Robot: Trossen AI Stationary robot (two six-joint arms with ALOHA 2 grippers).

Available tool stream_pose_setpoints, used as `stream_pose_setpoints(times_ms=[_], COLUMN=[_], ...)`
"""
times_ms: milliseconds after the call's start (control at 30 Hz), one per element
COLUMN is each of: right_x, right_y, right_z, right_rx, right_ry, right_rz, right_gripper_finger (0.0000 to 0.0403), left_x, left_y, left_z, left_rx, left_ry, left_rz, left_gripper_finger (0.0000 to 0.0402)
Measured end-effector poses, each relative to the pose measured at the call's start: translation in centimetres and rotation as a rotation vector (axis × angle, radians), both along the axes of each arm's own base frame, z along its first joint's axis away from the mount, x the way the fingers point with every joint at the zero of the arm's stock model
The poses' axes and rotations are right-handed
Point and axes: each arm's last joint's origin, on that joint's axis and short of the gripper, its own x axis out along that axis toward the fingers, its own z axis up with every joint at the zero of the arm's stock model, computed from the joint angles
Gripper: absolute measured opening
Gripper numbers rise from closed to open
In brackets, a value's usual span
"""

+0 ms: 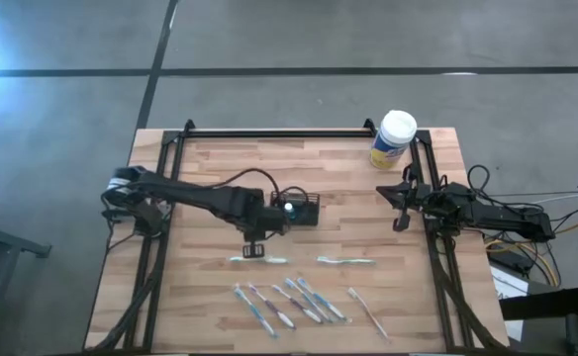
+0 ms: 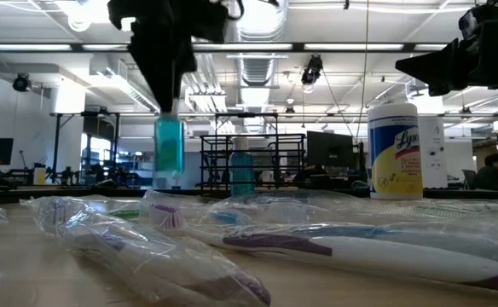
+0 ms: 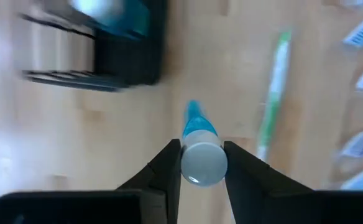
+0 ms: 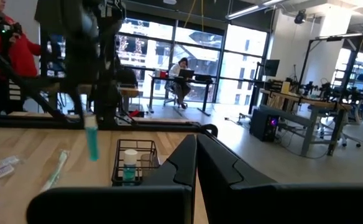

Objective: Pick & Place toothbrushing station
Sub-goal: Put the mouthwash into the wire organizer

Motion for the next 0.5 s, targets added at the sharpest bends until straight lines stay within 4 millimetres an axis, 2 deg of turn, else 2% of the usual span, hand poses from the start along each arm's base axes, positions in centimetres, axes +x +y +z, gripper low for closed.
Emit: stream_pose_setpoints(times_ms=[133, 300, 400, 500], right_x=[0.0, 0.0, 0.0, 0.0], right_y=[0.0, 0.0, 0.0, 0.0], right_z=[0.0, 0.0, 0.0, 0.0], right_rx=[0.016, 0.017, 0.02, 0.02], right_ry=[-0.005, -0.006, -0.006, -0.004], right_rz=[0.002, 0.003, 0.003, 0.004], right_gripper_finger=[0.0008, 0.0008, 0.0008, 0.0008], left_x=[-1.2, -4.7, -7.4, -10.4], left_y=[0.8, 1.9, 2.7, 3.2], left_z=[2.2, 4.2, 4.3, 3.5], left_rx=[0.03, 0.059, 0.062, 0.046], left_ry=[-0.065, -0.196, -0.291, -0.414], left_rz=[-0.073, -0.1, -0.049, -0.009], left_gripper_finger=[0.0101, 0.0105, 0.0099, 0.0099])
